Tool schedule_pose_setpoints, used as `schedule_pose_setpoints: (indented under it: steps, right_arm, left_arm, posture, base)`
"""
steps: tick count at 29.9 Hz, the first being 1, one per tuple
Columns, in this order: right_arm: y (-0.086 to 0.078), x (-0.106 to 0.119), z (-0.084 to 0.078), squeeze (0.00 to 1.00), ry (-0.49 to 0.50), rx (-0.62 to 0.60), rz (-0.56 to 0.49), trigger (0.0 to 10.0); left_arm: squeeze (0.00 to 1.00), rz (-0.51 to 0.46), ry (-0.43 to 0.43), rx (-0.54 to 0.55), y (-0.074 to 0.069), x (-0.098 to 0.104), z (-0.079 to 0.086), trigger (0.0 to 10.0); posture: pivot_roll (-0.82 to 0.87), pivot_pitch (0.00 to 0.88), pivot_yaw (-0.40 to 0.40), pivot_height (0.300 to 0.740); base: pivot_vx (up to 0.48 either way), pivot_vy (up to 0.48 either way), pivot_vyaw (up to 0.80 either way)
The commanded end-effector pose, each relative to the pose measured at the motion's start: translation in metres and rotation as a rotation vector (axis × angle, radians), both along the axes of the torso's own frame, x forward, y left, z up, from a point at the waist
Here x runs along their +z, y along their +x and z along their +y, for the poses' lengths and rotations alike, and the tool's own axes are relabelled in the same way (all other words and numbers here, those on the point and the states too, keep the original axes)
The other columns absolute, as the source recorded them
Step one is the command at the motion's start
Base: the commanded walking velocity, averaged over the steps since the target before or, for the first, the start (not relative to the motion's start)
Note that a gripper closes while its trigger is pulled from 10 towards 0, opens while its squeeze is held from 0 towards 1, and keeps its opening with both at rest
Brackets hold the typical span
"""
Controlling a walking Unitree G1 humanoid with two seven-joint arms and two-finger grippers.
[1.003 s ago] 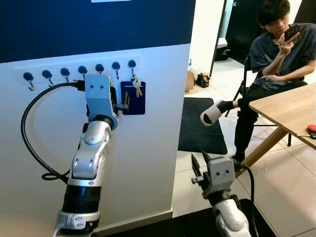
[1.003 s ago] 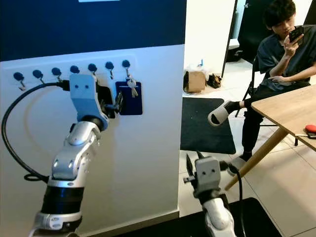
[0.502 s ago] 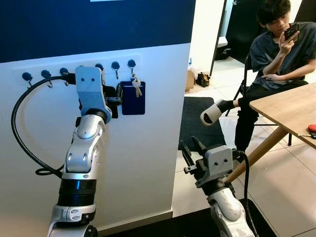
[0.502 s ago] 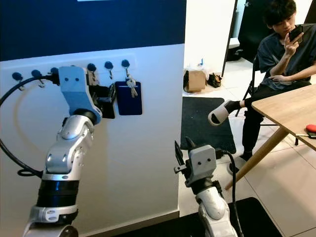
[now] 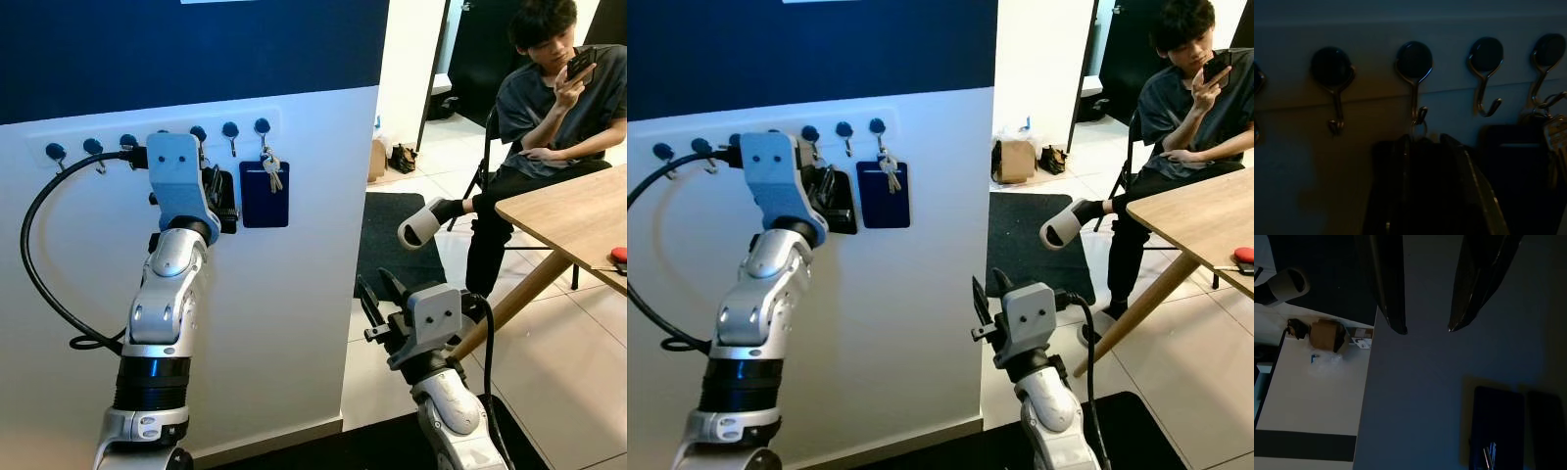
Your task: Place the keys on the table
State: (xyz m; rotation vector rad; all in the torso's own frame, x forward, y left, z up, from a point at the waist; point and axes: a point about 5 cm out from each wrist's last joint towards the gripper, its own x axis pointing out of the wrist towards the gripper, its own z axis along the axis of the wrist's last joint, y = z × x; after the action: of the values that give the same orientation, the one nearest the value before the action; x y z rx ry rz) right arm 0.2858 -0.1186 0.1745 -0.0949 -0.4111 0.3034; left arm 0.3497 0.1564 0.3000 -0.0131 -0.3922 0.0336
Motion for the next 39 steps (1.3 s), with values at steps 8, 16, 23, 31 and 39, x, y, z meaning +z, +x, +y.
schedule_pose_setpoints:
  steps: [8,16,23,31,39]
  right_arm:
    - [-0.002,-0.002,0.0,0.0,0.012,0.006,0.02,10.0]
    - [-0.002,-0.002,0.001,0.0,0.011,0.008,0.022,10.0]
    - [-0.002,-0.002,0.002,0.0,0.01,0.01,0.023,10.0]
    - [-0.002,-0.002,0.002,0.0,0.008,0.01,0.025,10.0]
    - [-0.003,-0.003,0.002,0.0,0.006,0.01,0.027,10.0]
  left_arm:
    - [0.0,0.008,-0.011,0.018,-0.002,-0.005,0.007,0.0]
    - [0.0,0.103,-0.243,-0.112,0.002,-0.011,0.004,10.0]
    - [0.0,0.167,-0.466,-0.27,0.004,-0.011,-0.003,10.0]
    - [0.0,0.165,-0.622,-0.326,0.005,-0.005,-0.002,10.0]
    - [0.0,0.147,-0.753,-0.405,0.004,-0.001,0.004,10.0]
  posture:
    - [0.07,0.117,0.082,0.74]
    - [0.07,0.117,0.083,0.74]
    - [0.07,0.116,0.083,0.74]
    - [0.07,0.113,0.084,0.74]
    - [0.07,0.114,0.085,0.74]
  base:
    - [0.0,0.0,0.0]
    - [0.0,0.0,0.0]
    - [0.0,0.0,0.0]
    - [0.0,0.0,0.0]
    - [0.0,0.0,0.0]
